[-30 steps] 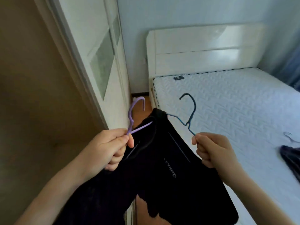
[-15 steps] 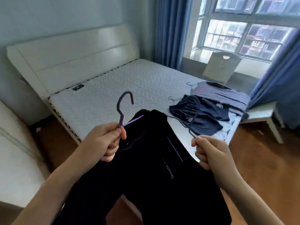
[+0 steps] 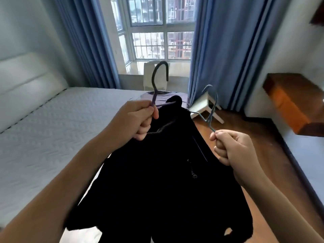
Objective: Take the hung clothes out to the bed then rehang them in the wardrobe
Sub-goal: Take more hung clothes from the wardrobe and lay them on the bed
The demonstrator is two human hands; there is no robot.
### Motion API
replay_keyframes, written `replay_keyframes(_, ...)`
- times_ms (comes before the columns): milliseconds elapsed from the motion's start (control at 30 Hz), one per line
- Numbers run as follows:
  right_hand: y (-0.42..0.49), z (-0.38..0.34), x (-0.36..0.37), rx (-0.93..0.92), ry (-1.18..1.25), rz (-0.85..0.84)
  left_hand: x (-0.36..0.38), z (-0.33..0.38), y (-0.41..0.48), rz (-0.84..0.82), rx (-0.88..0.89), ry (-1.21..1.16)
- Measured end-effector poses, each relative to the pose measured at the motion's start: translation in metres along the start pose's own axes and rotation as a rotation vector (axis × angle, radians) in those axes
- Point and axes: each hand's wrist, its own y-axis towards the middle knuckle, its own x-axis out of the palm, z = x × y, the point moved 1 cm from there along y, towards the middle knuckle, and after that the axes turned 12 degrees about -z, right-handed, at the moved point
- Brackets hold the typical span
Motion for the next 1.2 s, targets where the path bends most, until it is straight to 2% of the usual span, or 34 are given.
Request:
replay_keyframes(333, 0.011, -0.061, -0.081, -0.171, -0.08, 0.305, 0.098, 0.049, 0.129, -0.288, 0.229, -0.136)
replay_keyframes(467, 0.034, -0.071, -0.081, -0.231, -0.112, 0.359, 0.11, 0.052, 0.158, -0.304, 0.29, -0.194)
replay_keyframes(600, 0.071, -0.065, -0.054, -0.259, -0.203, 0.382, 0.089, 0.037, 0.176, -0.255, 0.34, -0.257)
replay_keyframes(733, 0.118, -0.039, -0.007, -0.235, -0.273, 0.383, 0.036, -0.003, 0.189, -0.189, 0.354, -0.278)
replay_keyframes(900, 0.189, 0.028, 0.079, -0.17, -0.336, 0.391, -0.07, -0.087, 0.198, -0.11, 0.323, -0.301)
replay_keyframes(1067, 0.276, 0.127, 0.2, -0.114, -0.409, 0.423, -0.201, -0.202, 0.204, 0.0, 0.271, -0.303)
replay_keyframes(1200, 0.344, 0.23, 0.31, -0.047, -0.403, 0.352, -0.314, -0.314, 0.197, 0.113, 0.191, -0.269)
